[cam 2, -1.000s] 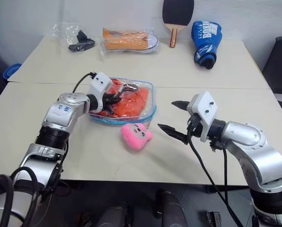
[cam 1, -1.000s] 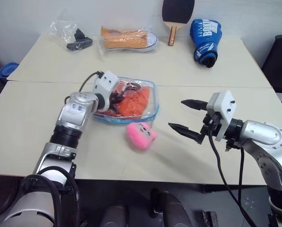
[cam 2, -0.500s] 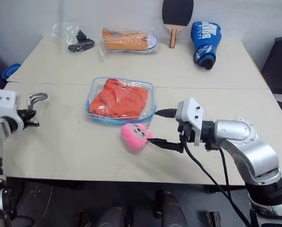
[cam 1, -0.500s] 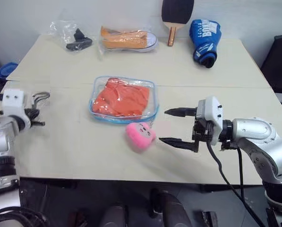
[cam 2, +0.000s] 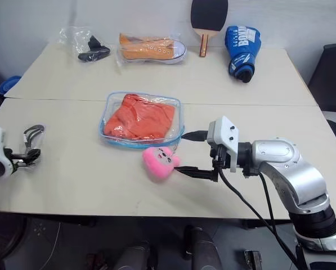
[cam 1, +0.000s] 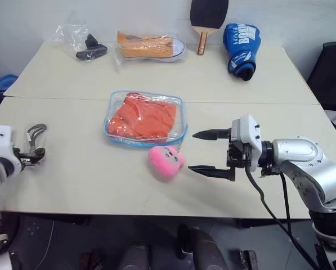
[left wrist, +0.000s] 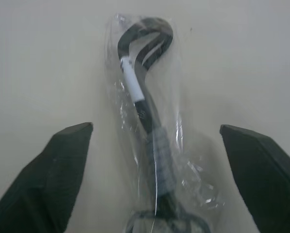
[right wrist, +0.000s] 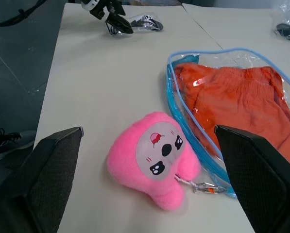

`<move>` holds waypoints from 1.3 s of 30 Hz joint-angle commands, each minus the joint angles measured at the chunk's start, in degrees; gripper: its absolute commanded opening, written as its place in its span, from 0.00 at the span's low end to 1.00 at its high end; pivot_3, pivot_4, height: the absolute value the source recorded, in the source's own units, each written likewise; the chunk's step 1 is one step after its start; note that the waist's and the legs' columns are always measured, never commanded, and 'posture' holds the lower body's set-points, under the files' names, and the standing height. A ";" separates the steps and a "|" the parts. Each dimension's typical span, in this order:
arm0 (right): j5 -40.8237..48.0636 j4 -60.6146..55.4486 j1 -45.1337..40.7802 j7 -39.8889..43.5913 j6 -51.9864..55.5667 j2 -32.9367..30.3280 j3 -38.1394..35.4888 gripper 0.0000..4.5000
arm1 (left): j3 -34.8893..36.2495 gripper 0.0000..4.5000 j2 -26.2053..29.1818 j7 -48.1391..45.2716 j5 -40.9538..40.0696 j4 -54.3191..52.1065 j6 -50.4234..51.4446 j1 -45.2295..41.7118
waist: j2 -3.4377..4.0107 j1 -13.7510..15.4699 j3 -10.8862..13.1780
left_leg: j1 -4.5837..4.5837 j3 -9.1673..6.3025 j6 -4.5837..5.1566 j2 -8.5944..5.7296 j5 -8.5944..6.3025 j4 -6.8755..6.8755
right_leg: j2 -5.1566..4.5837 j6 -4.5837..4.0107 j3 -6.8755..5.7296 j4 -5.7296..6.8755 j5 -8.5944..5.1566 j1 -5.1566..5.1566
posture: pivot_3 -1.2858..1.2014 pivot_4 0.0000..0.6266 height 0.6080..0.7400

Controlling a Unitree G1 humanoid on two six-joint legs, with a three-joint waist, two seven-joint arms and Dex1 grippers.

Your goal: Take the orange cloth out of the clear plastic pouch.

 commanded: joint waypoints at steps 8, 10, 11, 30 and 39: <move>0.56 -2.17 3.11 -0.77 -0.60 -2.60 -3.14 1.00 | -10.19 0.99 13.26 -32.11 -9.39 -25.60 -19.93 -2.69 | 0.22 1.26 -0.07 | -0.04 -0.12 0.03 -0.14 -0.06 0.05 | -0.27 -0.01 -0.08 -0.31 -0.01 0.06 | 0.52 0.24 1.00; 0.57 -2.27 3.13 -1.35 -0.49 -2.41 -3.21 1.00 | -18.57 0.99 13.47 -34.35 -5.28 -25.05 -24.30 -6.85 | 0.56 1.07 -0.07 | 0.00 0.03 0.11 -0.20 -0.07 0.01 | -0.27 0.05 0.02 -0.35 0.01 0.10 | 0.52 0.24 1.00; 0.56 -2.38 3.08 -1.86 -0.36 -2.20 -3.26 1.00 | -24.40 0.99 12.69 -35.67 -1.41 -23.62 -27.61 -10.43 | 0.56 1.09 -0.06 | -0.01 0.13 0.14 -0.22 -0.06 -0.02 | -0.24 0.06 0.08 -0.27 0.01 0.10 | 0.52 0.24 1.00; 1.72 -11.39 12.07 -10.30 2.82 -2.66 -8.93 1.00 | -48.56 0.86 -0.99 -33.54 27.83 19.00 -67.33 -35.77 | 0.41 1.10 -0.03 | -0.05 0.43 0.30 -0.04 -0.13 0.10 | 0.30 0.18 0.37 -0.13 0.10 -0.01 | 0.52 0.24 1.00; 1.98 -11.58 12.15 -10.63 2.83 -2.83 -8.47 1.00 | -47.43 0.24 -0.86 -34.69 27.05 21.69 -71.73 -35.08 | 0.40 1.00 -0.04 | -0.02 0.46 0.37 -0.05 -0.16 0.10 | 0.28 0.22 0.39 -0.14 0.12 0.00 | 0.52 0.24 1.00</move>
